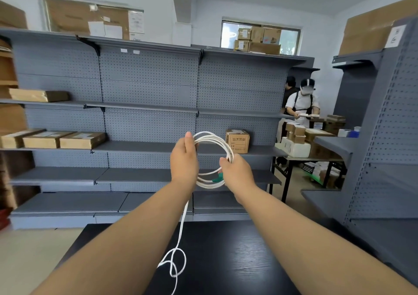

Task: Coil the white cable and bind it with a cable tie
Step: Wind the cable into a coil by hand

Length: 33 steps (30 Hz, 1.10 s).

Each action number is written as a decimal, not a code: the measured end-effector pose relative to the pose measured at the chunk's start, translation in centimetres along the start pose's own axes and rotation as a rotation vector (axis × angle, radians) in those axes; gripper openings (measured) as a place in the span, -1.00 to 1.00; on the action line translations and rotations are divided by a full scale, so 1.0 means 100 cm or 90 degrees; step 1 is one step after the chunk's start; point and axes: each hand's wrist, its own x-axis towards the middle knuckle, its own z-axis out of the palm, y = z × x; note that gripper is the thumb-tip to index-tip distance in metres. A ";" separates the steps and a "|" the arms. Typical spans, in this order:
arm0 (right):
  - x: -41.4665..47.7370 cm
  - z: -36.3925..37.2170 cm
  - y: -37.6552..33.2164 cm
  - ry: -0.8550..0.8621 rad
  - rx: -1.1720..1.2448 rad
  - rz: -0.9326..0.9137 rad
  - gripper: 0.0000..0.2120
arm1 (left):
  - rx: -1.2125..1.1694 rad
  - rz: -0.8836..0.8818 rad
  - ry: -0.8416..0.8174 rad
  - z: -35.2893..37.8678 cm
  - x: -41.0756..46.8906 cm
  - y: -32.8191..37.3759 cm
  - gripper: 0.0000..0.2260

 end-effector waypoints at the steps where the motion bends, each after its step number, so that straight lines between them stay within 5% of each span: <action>1: 0.001 -0.002 0.000 0.000 0.001 0.002 -0.74 | -0.002 -0.003 0.005 0.002 -0.002 0.000 -0.53; 18: 0.003 -0.016 0.019 -0.022 0.178 0.101 -0.78 | -0.049 -0.126 -0.010 0.012 -0.023 -0.005 -0.56; 22: -0.001 -0.013 0.020 -0.028 0.150 0.078 -0.76 | -0.045 -0.159 0.080 0.018 -0.025 -0.005 -0.58; 27: -0.006 -0.009 0.018 -0.063 0.235 0.113 -0.81 | -0.015 -0.133 0.148 0.017 -0.026 -0.002 -0.57; 33: -0.009 -0.009 0.017 -0.148 0.179 0.078 -0.82 | 0.088 -0.045 0.106 0.008 -0.015 -0.007 -0.58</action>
